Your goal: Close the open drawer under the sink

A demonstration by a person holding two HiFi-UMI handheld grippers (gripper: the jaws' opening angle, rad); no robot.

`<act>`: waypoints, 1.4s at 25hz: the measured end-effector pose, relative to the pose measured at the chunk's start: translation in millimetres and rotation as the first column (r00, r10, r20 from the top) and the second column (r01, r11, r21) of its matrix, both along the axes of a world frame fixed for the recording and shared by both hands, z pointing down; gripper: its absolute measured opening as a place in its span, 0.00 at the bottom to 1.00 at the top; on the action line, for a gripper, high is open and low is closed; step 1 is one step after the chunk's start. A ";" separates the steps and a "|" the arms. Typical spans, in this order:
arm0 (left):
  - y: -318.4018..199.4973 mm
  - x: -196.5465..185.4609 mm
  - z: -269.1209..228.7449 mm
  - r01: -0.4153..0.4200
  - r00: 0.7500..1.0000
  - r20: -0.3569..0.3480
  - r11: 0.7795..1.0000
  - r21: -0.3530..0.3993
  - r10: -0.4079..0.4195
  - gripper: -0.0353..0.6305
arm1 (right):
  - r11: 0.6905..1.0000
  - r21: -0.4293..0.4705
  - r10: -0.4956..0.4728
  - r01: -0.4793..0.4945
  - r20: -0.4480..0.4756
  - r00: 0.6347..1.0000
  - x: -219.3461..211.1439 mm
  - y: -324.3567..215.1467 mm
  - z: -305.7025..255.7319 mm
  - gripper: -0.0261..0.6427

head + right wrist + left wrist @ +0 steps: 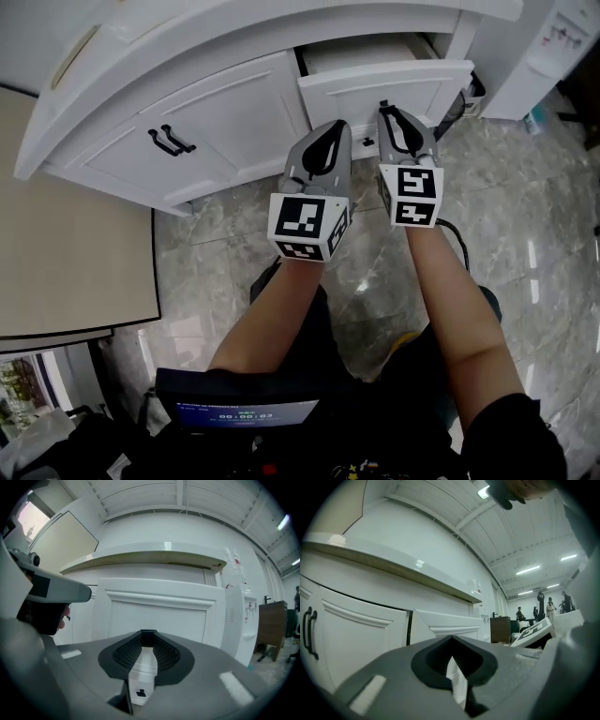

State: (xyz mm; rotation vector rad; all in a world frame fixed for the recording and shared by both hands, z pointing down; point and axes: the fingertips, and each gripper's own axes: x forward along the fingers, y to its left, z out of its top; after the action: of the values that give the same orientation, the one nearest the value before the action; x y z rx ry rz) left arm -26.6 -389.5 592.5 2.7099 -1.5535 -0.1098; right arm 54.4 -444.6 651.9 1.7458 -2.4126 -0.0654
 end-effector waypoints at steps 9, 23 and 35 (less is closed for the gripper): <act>-50.5 -7.4 17.4 0.035 0.999 0.040 0.999 -0.012 -0.034 0.05 | 0.999 -0.035 0.006 -0.005 0.024 1.000 -11.5 -41.1 2.4 0.19; -73.5 -18.4 24.0 0.056 0.998 0.035 0.997 -0.046 -0.054 0.05 | 0.998 -0.051 0.027 -0.028 -0.010 1.000 -17.8 -68.3 4.0 0.21; -7.6 -14.3 -125.1 0.015 0.998 0.070 0.992 -0.123 -0.006 0.05 | 0.998 -0.040 -0.052 0.056 0.101 0.994 2.8 36.4 -187.2 0.10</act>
State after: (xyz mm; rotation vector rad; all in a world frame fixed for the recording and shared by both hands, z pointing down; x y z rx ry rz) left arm -40.9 -397.1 467.4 2.6377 -1.5369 0.0789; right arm 57.2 -408.3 464.8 1.7040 -2.5119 0.0673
